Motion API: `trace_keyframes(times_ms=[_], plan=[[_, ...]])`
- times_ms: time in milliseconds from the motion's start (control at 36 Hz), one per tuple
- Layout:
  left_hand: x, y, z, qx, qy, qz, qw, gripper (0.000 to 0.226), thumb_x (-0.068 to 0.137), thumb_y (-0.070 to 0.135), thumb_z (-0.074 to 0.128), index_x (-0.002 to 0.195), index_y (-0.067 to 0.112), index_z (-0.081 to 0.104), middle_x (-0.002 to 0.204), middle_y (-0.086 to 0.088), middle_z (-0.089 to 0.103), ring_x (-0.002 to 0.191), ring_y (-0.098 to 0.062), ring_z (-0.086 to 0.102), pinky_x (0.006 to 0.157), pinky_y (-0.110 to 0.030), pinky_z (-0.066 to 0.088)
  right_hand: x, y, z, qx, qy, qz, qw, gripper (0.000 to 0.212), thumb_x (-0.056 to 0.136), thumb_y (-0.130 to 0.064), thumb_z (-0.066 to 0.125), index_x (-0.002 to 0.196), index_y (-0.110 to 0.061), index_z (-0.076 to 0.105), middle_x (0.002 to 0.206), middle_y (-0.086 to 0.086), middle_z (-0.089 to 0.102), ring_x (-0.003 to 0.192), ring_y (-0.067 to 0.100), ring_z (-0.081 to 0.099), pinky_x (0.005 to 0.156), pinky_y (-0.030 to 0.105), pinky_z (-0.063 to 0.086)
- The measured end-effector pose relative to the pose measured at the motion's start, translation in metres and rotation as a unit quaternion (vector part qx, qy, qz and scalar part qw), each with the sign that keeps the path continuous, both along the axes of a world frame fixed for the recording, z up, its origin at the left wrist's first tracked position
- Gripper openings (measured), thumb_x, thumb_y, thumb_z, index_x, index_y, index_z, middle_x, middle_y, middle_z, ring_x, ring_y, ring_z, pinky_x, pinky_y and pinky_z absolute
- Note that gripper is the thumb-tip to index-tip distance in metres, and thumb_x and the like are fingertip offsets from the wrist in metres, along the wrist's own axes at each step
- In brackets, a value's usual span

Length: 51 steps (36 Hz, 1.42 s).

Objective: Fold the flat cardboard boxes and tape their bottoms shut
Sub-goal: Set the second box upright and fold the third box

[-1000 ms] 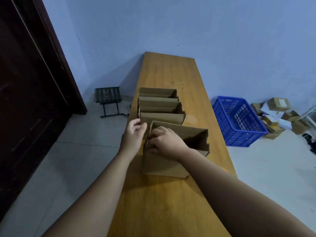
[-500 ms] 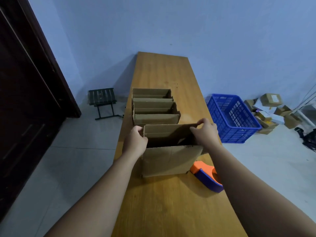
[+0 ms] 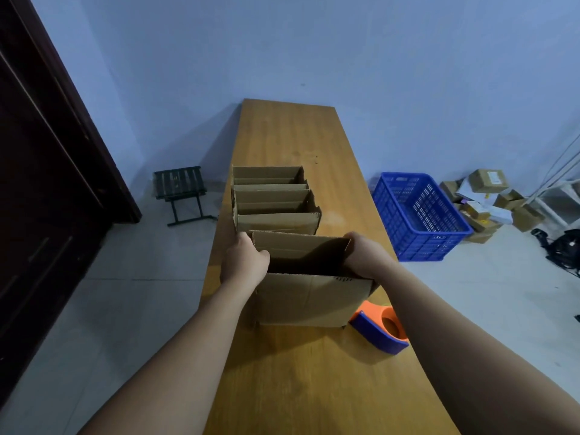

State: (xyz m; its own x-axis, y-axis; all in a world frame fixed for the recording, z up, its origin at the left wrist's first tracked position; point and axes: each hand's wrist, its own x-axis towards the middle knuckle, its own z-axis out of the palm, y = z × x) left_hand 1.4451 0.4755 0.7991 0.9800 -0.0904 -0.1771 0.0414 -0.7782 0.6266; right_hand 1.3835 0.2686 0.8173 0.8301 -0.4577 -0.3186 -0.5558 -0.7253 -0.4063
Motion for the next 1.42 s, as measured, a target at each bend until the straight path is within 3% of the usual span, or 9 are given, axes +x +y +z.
trace_keyframes(times_ms=[194,417,556,722,833,972,1167,1250,1417], plan=[[0.001,0.002,0.011,0.107,0.027,-0.068,0.992,0.07,0.088,0.025,0.065,0.14,0.013,0.02,0.093,-0.006,0.051,0.078,-0.02,0.057,0.057,-0.031,0.047,0.009,-0.002,-0.008,-0.044,-0.004,0.016,0.999,0.03,0.096,-0.028,0.054,0.123,-0.015,0.055,0.099,0.002,0.058,0.088,0.017,0.057,0.07,0.027,0.047],[-0.009,-0.001,0.009,0.078,0.084,-0.213,0.97,0.078,0.084,0.029,0.071,0.148,0.017,0.027,0.15,-0.01,0.026,0.133,-0.029,0.038,0.104,-0.038,0.042,0.018,0.0,-0.008,0.053,-0.027,-0.063,0.996,0.052,0.098,-0.052,0.042,0.104,-0.005,0.064,0.088,0.009,0.065,0.08,0.022,0.064,0.068,0.032,0.054],[-0.006,0.002,0.004,0.032,0.066,-0.166,0.983,0.047,0.093,0.031,0.059,0.134,0.014,0.043,0.138,-0.01,0.042,0.117,-0.023,0.049,0.094,-0.032,0.044,0.018,0.009,-0.017,0.066,-0.084,-0.077,0.991,0.041,0.095,-0.044,0.053,0.125,-0.018,0.045,0.099,0.004,0.059,0.086,0.019,0.062,0.068,0.031,0.055],[0.005,0.013,0.0,-0.075,0.149,-0.124,0.978,0.07,0.093,0.013,0.059,0.148,0.024,0.017,0.123,-0.014,0.053,0.091,-0.015,0.058,0.07,-0.025,0.043,0.013,0.007,-0.019,0.144,-0.149,-0.095,0.974,0.036,0.094,-0.052,0.05,0.107,-0.018,0.053,0.096,0.004,0.062,0.087,0.019,0.062,0.076,0.037,0.057],[0.009,0.017,0.0,-0.159,0.214,-0.102,0.958,0.063,0.095,0.017,0.056,0.149,0.019,0.023,0.126,-0.012,0.052,0.094,-0.015,0.061,0.087,-0.032,0.05,0.006,0.004,-0.025,0.146,-0.126,-0.008,0.981,0.019,0.097,-0.032,0.054,0.105,-0.019,0.065,0.102,0.002,0.065,0.092,0.014,0.061,0.077,0.029,0.054],[0.003,0.024,-0.003,-0.234,0.172,-0.094,0.952,0.053,0.089,0.052,0.053,0.133,0.024,0.044,0.113,-0.006,0.057,0.101,-0.019,0.06,0.096,-0.038,0.05,-0.002,0.003,-0.028,0.192,-0.106,0.004,0.976,0.034,0.098,-0.04,0.051,0.115,-0.017,0.069,0.116,0.006,0.066,0.094,0.011,0.06,0.069,0.019,0.047],[-0.008,0.042,-0.014,-0.226,0.091,-0.203,0.948,0.091,0.044,0.101,0.038,0.113,0.045,0.055,0.121,0.006,0.057,0.116,-0.013,0.051,0.098,-0.037,0.043,-0.003,0.003,-0.01,0.21,-0.043,0.037,0.976,0.076,0.086,-0.073,0.03,0.117,-0.016,0.069,0.128,0.005,0.061,0.119,0.021,0.053,0.093,0.029,0.037],[-0.013,0.044,-0.011,-0.212,0.085,-0.203,0.952,0.081,0.048,0.096,0.048,0.109,0.044,0.058,0.116,0.011,0.058,0.11,-0.005,0.05,0.083,-0.024,0.042,-0.004,0.005,-0.01,0.186,-0.028,0.055,0.981,0.08,0.082,-0.075,0.035,0.125,-0.013,0.064,0.129,0.007,0.061,0.119,0.023,0.055,0.097,0.032,0.043],[-0.015,0.042,-0.019,-0.152,0.034,-0.155,0.976,0.023,0.087,0.035,0.067,0.109,0.034,0.06,0.107,0.012,0.057,0.1,-0.004,0.05,0.069,-0.014,0.037,-0.005,0.005,-0.015,0.165,-0.029,0.092,0.982,0.074,0.086,-0.068,0.046,0.135,-0.014,0.056,0.134,0.006,0.058,0.119,0.021,0.055,0.089,0.026,0.045]])
